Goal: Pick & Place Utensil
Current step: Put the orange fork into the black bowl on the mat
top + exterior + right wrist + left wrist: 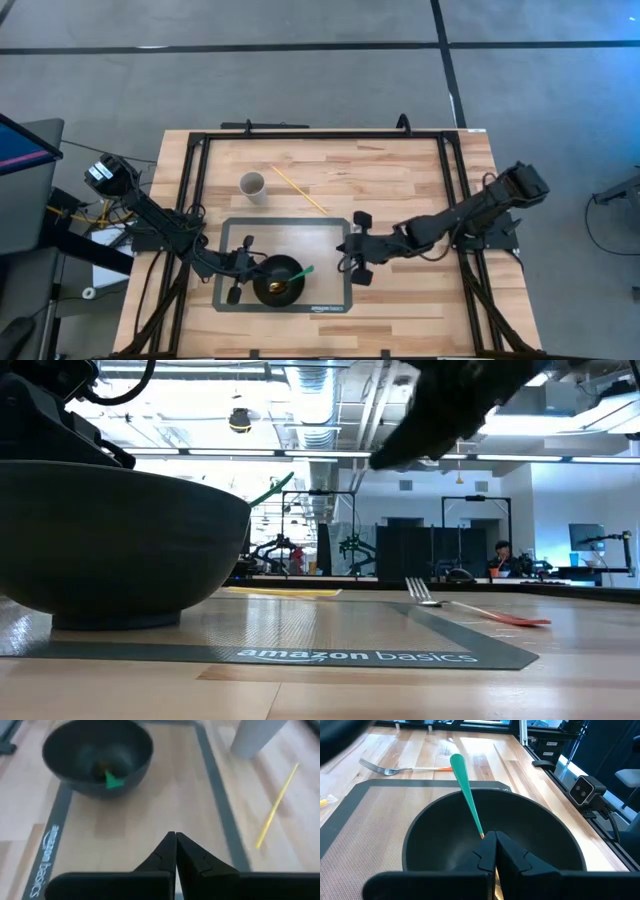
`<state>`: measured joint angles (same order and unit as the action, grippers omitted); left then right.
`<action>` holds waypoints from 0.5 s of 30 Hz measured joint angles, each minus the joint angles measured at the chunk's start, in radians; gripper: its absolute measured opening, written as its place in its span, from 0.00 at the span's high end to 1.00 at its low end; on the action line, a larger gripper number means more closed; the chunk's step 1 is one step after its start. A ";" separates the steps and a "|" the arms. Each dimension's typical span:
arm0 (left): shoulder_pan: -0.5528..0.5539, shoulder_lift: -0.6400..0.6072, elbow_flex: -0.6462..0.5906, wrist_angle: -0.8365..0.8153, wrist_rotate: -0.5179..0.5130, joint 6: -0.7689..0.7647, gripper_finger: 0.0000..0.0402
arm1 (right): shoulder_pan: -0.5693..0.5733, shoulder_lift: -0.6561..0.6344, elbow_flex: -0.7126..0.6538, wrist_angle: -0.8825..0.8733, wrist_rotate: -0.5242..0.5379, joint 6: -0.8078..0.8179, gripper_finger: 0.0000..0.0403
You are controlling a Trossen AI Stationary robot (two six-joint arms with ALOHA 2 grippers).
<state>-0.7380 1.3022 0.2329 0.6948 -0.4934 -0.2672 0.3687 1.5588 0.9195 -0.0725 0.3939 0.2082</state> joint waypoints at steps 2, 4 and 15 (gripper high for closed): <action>0.000 0.000 0.000 0.001 0.000 0.000 0.99 | 0.003 0.028 0.000 -0.037 0.016 0.077 1.00; 0.000 0.000 0.000 0.002 0.000 0.000 0.99 | 0.002 0.062 -0.001 -0.069 0.041 0.151 1.00; 0.000 0.000 0.000 0.003 0.000 0.000 0.99 | -0.019 0.153 -0.001 -0.250 0.155 0.597 0.83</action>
<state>-0.7383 1.3022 0.2329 0.6975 -0.4931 -0.2669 0.3492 1.7115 0.9188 -0.3227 0.5492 0.8056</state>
